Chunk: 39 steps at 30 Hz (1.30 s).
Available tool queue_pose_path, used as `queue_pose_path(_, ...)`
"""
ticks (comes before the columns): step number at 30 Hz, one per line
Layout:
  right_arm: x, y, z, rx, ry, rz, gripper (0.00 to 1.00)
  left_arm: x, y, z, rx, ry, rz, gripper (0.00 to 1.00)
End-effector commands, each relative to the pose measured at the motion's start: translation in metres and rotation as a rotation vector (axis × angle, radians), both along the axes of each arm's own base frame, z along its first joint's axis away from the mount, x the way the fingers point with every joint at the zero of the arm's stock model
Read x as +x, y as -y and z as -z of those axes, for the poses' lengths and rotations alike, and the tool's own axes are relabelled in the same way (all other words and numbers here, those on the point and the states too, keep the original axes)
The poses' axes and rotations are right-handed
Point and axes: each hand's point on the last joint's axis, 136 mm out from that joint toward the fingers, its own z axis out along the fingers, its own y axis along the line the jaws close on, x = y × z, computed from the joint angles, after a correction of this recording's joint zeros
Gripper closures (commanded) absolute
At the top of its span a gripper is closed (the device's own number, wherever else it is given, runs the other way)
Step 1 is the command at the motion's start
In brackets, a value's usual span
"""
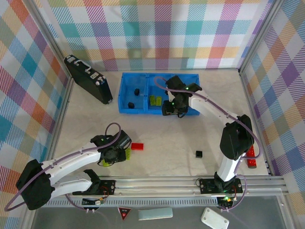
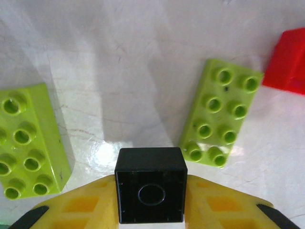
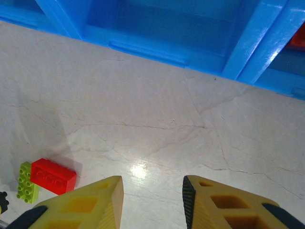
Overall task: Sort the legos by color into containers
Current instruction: Pick up the lego from the bottom-left of the table, then place the lego in the container.
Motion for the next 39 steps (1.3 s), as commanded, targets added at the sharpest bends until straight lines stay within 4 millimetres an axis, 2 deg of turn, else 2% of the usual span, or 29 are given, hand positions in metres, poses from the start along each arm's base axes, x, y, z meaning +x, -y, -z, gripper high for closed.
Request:
queue_pose_path(1,-0.008,0.001,-0.01,0.023,0.01,0.01,0.6,0.006,0.0,-0.012,0.046,0.009,0.041,0.64)
queue_pose_path(11,-0.023,0.022,-0.014,-0.017,0.023,0.051,0.6,0.046,0.026,-0.021,0.051,0.002,0.133,0.64)
queue_pose_path(20,-0.041,0.048,-0.021,-0.067,0.04,0.105,0.61,0.097,0.052,-0.032,0.026,0.011,0.225,0.64)
queue_pose_path(25,-0.052,0.064,-0.025,-0.093,0.053,0.142,0.6,0.13,0.062,-0.041,-0.001,0.029,0.259,0.65)
queue_pose_path(32,-0.067,0.082,-0.031,-0.117,0.059,0.184,0.6,0.179,0.063,-0.054,-0.029,0.064,0.272,0.65)
queue_pose_path(39,-0.077,0.092,-0.036,-0.124,0.064,0.208,0.6,0.242,0.06,-0.077,-0.038,0.131,0.275,0.65)
